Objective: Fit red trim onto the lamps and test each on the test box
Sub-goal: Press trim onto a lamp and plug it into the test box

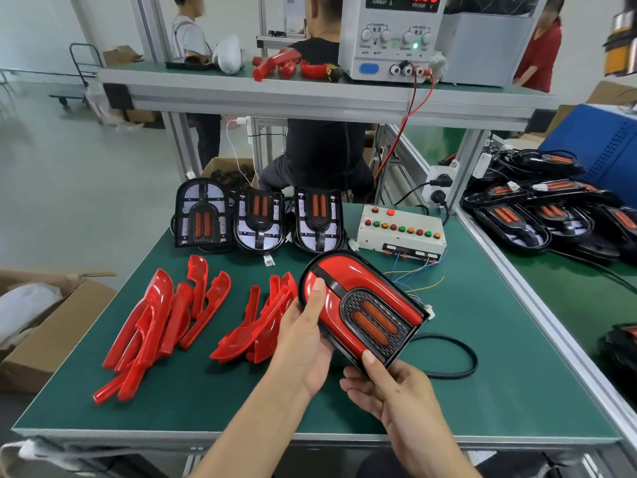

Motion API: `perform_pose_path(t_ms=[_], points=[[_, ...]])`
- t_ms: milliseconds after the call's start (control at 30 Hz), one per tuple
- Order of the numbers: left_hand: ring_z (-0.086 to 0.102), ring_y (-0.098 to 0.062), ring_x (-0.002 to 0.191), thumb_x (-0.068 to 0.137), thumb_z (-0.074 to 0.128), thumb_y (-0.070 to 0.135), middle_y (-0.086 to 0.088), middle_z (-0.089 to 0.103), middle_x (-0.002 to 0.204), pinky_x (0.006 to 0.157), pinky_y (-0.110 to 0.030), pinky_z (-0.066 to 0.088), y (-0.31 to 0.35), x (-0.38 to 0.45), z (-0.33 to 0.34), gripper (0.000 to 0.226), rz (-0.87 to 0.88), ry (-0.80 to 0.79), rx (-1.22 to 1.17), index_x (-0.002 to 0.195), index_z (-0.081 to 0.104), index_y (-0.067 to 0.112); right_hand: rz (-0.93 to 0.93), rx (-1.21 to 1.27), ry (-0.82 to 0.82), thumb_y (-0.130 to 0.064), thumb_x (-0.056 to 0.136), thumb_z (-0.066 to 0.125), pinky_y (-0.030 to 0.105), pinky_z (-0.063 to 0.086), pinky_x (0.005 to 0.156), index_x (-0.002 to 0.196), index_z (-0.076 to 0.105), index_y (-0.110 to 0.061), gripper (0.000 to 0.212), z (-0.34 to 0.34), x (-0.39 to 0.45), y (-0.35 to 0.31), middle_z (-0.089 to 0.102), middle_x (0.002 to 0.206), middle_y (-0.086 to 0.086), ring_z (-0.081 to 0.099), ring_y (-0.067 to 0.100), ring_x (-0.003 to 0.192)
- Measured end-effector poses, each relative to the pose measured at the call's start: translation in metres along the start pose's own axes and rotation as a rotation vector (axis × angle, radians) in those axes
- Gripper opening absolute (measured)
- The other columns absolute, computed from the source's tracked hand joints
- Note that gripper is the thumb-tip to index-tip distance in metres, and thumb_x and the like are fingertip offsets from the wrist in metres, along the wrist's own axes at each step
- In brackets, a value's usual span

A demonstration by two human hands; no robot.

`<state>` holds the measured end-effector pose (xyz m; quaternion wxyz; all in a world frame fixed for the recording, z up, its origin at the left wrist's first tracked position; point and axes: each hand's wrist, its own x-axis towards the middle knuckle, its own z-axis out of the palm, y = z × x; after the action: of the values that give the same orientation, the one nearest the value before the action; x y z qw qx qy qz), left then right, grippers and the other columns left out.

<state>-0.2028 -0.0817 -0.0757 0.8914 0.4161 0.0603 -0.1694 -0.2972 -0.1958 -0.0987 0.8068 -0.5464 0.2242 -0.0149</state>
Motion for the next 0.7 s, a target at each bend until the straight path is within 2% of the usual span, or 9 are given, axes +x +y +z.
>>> perform_pose_path(t_ms=[100, 400, 567, 633, 700], points=[[0.070, -0.031, 0.114, 0.087, 0.069, 0.039, -0.015, 0.073, 0.122, 0.104, -0.056, 0.051, 0.001, 0.000, 0.002, 0.055, 0.003, 0.000, -0.009, 0.132, 0.063, 0.007, -0.027, -0.047, 0.051, -0.049, 0.067, 0.078, 0.026, 0.060, 0.059, 0.102, 0.068, 0.005, 0.065, 0.003, 0.001, -0.003, 0.077, 0.086, 0.023, 0.077, 0.034, 0.077], [0.070, -0.034, 0.114, 0.087, 0.070, 0.040, -0.017, 0.072, 0.122, 0.102, -0.060, 0.052, 0.002, 0.001, -0.001, 0.058, -0.035, -0.005, 0.008, 0.133, 0.062, 0.007, -0.135, -0.153, 0.098, -0.058, 0.072, 0.074, 0.027, 0.058, 0.054, 0.093, 0.073, -0.002, 0.060, 0.002, 0.001, 0.002, 0.075, 0.075, 0.022, 0.076, 0.038, 0.068], [0.070, -0.030, 0.116, 0.081, 0.071, 0.041, -0.015, 0.072, 0.125, 0.100, -0.051, 0.053, 0.001, 0.002, -0.001, 0.063, -0.057, -0.031, -0.019, 0.136, 0.062, 0.010, -0.053, -0.177, 0.080, -0.060, 0.070, 0.072, 0.030, 0.060, 0.056, 0.096, 0.071, 0.001, 0.067, 0.005, -0.004, 0.001, 0.077, 0.080, 0.020, 0.077, 0.036, 0.072], [0.070, -0.030, 0.115, 0.078, 0.072, 0.044, -0.013, 0.073, 0.124, 0.103, -0.053, 0.051, 0.000, 0.003, 0.000, 0.065, -0.052, -0.021, -0.015, 0.135, 0.063, 0.012, 0.044, -0.328, -0.007, -0.069, 0.075, 0.067, 0.033, 0.061, 0.056, 0.093, 0.069, 0.002, 0.073, 0.003, -0.009, -0.008, 0.076, 0.076, 0.020, 0.076, 0.035, 0.067], [0.071, -0.029, 0.113, 0.078, 0.071, 0.045, -0.010, 0.074, 0.123, 0.105, -0.055, 0.050, -0.001, 0.005, 0.000, 0.063, -0.038, 0.000, 0.013, 0.134, 0.064, 0.017, 0.131, -0.647, -0.135, -0.077, 0.081, 0.062, 0.026, 0.055, 0.052, 0.080, 0.072, -0.006, 0.072, -0.007, -0.017, -0.020, 0.075, 0.067, 0.015, 0.073, 0.026, 0.055]])
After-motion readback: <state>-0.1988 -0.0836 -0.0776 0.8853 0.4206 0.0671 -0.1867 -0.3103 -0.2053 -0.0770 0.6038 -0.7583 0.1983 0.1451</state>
